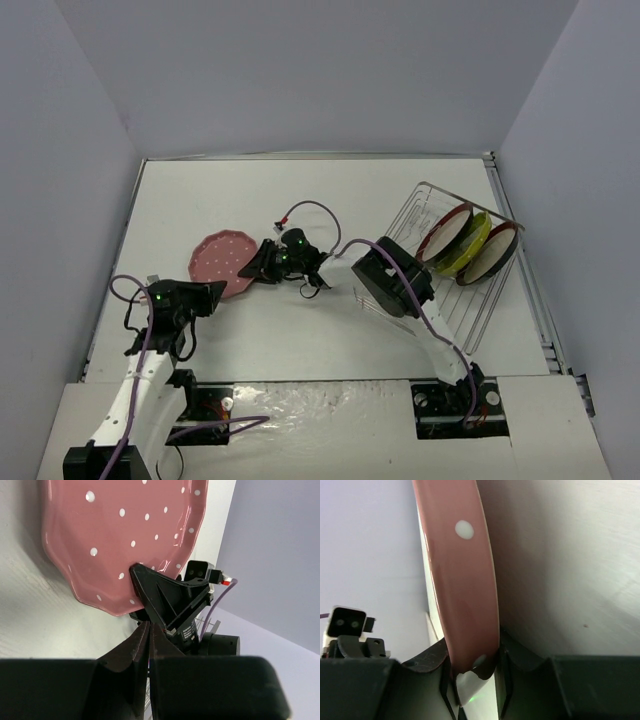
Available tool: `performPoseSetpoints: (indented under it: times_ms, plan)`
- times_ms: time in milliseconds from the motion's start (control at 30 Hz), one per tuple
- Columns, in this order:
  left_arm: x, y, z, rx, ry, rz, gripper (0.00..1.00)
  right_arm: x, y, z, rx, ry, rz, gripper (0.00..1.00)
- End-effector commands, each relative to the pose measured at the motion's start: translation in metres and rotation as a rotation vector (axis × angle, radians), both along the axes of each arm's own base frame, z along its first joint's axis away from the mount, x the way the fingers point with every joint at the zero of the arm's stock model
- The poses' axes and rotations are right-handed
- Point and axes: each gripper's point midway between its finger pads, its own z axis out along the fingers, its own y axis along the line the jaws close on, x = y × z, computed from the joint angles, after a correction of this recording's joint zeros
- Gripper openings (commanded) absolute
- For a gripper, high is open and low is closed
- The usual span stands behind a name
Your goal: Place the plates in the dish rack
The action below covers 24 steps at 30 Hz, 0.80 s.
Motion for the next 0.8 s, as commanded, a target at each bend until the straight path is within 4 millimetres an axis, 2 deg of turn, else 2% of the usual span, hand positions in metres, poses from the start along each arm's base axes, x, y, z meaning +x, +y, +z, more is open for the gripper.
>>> performPoseSetpoints:
  times_ms: [0,133,333,533,767]
  plan:
    - [0.014,-0.001,0.042,0.025,-0.114,-0.031,0.0,0.014,0.012,0.068,-0.048,-0.256,0.024,0.0]
    - [0.011,0.002,0.043,0.057,-0.1,-0.032,0.0,0.019,0.008,0.081,-0.108,-0.322,0.013,0.0]
    - [0.016,0.007,0.071,0.127,-0.178,-0.057,0.0,0.033,-0.002,0.109,-0.18,-0.416,-0.025,0.0]
    - [0.018,0.011,0.103,0.217,-0.24,-0.097,0.0,0.046,-0.014,0.15,-0.208,-0.498,-0.073,0.0]
    - [0.017,0.014,0.115,0.292,-0.232,-0.142,0.0,0.053,-0.023,0.19,-0.211,-0.552,-0.103,0.0]
